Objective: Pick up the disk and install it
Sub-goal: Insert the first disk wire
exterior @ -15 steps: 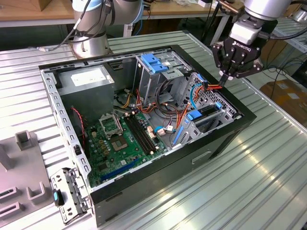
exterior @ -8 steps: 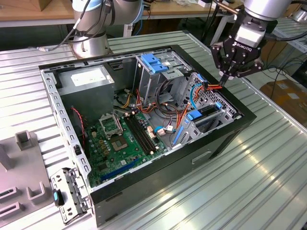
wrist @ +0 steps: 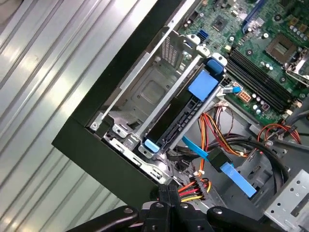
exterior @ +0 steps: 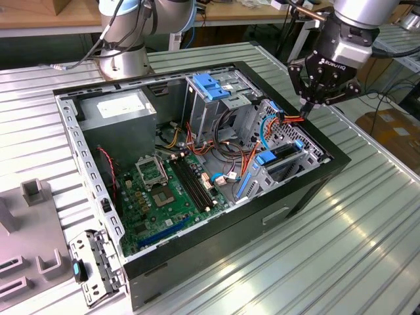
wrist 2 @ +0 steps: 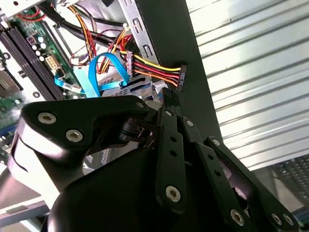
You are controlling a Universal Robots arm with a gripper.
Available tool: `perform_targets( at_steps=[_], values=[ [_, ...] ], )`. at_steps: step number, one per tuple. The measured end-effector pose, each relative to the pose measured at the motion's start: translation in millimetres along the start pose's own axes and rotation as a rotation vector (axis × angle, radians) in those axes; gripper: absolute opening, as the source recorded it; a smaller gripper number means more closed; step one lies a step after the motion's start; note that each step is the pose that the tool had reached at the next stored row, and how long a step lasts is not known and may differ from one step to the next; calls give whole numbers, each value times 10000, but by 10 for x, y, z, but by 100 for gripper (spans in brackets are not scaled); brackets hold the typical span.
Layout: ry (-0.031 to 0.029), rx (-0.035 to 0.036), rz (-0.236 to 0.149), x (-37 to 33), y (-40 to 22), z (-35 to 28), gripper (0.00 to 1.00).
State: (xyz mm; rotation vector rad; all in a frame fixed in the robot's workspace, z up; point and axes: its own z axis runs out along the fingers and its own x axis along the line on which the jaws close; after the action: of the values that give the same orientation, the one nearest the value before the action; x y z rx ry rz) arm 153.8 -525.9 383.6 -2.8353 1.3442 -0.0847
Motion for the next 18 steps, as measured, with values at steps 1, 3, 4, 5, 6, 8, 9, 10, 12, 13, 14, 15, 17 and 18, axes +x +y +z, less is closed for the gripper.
perform_targets(
  at_steps=[1,3,4,5,6,8,9,10,12,13,14,15,17,18],
  values=[
    [-6,11,-244,1,-1,3,11],
    [-16,30,-648,3,-4,8,11],
    [-21,40,-842,4,-5,11,11],
    [-27,51,-1090,5,-7,14,11],
    [-32,60,-1258,10,-13,22,11],
    [-35,67,-1419,21,-30,35,11],
    [-37,70,-1474,29,-44,43,11],
    [-39,74,-1571,39,-61,53,11],
    [-43,83,-1765,49,-74,59,11],
    [-46,87,-1858,55,-83,62,11],
    [-48,91,-1908,69,-103,67,13],
    [-49,94,-1961,89,-131,74,13],
    [-54,103,-2166,106,-161,81,19],
    [-61,116,-2453,106,-161,83,19]
  ],
)
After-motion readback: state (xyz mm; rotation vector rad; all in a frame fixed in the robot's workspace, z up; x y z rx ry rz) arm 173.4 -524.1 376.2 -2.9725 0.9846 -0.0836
